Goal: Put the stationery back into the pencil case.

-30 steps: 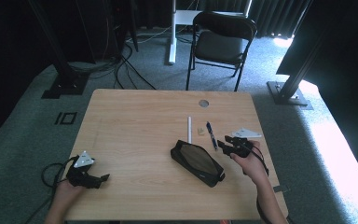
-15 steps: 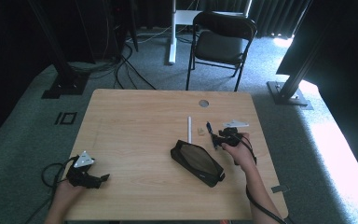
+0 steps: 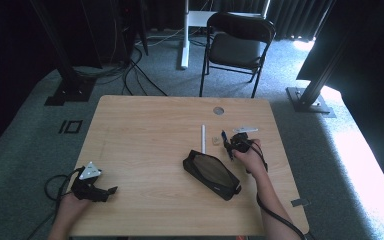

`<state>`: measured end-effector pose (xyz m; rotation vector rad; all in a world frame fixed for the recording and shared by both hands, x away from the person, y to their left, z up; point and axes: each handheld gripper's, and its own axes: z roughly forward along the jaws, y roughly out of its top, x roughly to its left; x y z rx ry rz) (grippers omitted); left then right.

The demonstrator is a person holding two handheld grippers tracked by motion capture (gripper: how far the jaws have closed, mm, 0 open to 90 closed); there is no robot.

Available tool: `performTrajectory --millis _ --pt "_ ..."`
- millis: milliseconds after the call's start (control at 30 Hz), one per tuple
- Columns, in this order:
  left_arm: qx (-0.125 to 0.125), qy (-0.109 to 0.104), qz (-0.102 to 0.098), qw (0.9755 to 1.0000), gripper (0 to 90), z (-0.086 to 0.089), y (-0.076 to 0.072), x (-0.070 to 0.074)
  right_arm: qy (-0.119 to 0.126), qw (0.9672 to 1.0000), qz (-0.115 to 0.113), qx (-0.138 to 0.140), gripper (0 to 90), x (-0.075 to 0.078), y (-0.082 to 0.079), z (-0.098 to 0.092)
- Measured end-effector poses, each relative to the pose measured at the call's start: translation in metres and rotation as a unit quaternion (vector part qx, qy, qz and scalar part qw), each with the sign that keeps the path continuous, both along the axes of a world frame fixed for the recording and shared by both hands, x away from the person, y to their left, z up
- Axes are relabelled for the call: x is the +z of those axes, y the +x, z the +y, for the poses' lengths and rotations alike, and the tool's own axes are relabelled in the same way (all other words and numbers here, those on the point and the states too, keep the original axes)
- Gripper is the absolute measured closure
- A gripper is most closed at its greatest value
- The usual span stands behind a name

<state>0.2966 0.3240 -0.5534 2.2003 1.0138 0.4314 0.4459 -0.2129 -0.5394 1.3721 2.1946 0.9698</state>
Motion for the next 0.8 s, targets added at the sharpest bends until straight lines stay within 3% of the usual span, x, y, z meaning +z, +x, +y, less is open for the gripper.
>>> performTrajectory --millis 333,567,667,800 --pt "0.000 0.000 0.000 1.0000 2.2 0.0000 0.0000 0.0000 -0.007 0.9999 0.013 -0.008 67.4 -0.0042 0.0060 0.0027" --pt "0.000 0.000 0.000 1.0000 2.2 0.0000 0.0000 0.0000 -0.023 0.9995 0.010 -0.020 79.3 -0.0035 0.0059 0.0032" --pt "0.000 0.000 0.000 1.0000 2.2 0.0000 0.0000 0.0000 -0.010 0.9992 0.024 -0.031 79.5 -0.0019 0.0061 0.0026" --pt "0.000 0.000 0.000 1.0000 2.2 0.0000 0.0000 0.0000 -0.005 0.9989 0.025 -0.038 79.5 0.0039 0.0049 -0.0009"
